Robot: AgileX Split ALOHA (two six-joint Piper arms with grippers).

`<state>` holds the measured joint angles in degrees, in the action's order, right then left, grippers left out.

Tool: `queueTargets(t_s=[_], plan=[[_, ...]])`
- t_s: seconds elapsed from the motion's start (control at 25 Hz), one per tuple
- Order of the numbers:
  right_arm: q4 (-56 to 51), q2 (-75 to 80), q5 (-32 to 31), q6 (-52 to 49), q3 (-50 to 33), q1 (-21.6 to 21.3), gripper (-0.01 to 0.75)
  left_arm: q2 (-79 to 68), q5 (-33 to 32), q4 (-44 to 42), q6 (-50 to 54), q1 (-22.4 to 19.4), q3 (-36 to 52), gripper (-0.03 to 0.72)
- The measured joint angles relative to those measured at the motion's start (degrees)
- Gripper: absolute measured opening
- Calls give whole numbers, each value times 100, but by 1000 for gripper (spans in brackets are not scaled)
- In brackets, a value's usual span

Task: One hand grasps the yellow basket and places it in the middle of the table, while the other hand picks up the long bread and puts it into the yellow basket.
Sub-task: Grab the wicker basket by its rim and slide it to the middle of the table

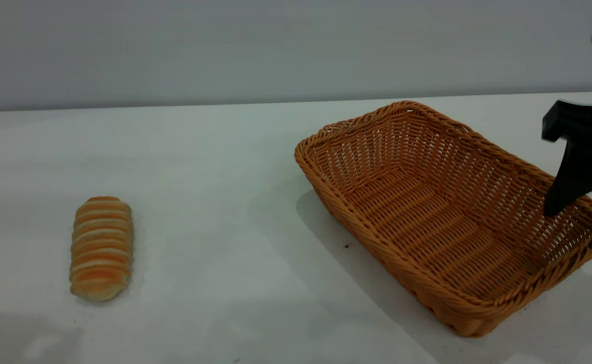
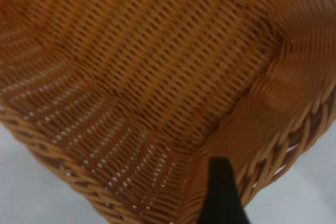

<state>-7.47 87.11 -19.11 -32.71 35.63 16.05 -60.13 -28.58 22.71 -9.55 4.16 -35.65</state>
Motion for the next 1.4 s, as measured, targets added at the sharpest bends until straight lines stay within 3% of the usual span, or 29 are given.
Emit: queueTargets(t_s=[0.32, 0.88, 1.04, 1.28, 1.4], plan=[[-240, 467, 108, -91, 2, 0, 544, 0, -22, 172, -141, 0, 0, 523], [-368, 1690, 1023, -81, 53, 0, 516, 0, -40, 191, -159, 0, 0, 523], [-373, 1857, 1213, -81, 53, 0, 396, 0, -40, 191, -159, 0, 0, 523], [-436, 1940, 1624, -121, 82, 0, 95, 0, -40, 281, -169, 0, 0, 523], [-390, 1965, 1584, 75, 145, 0, 49, 0, -40, 342, -262, 0, 0, 523]])
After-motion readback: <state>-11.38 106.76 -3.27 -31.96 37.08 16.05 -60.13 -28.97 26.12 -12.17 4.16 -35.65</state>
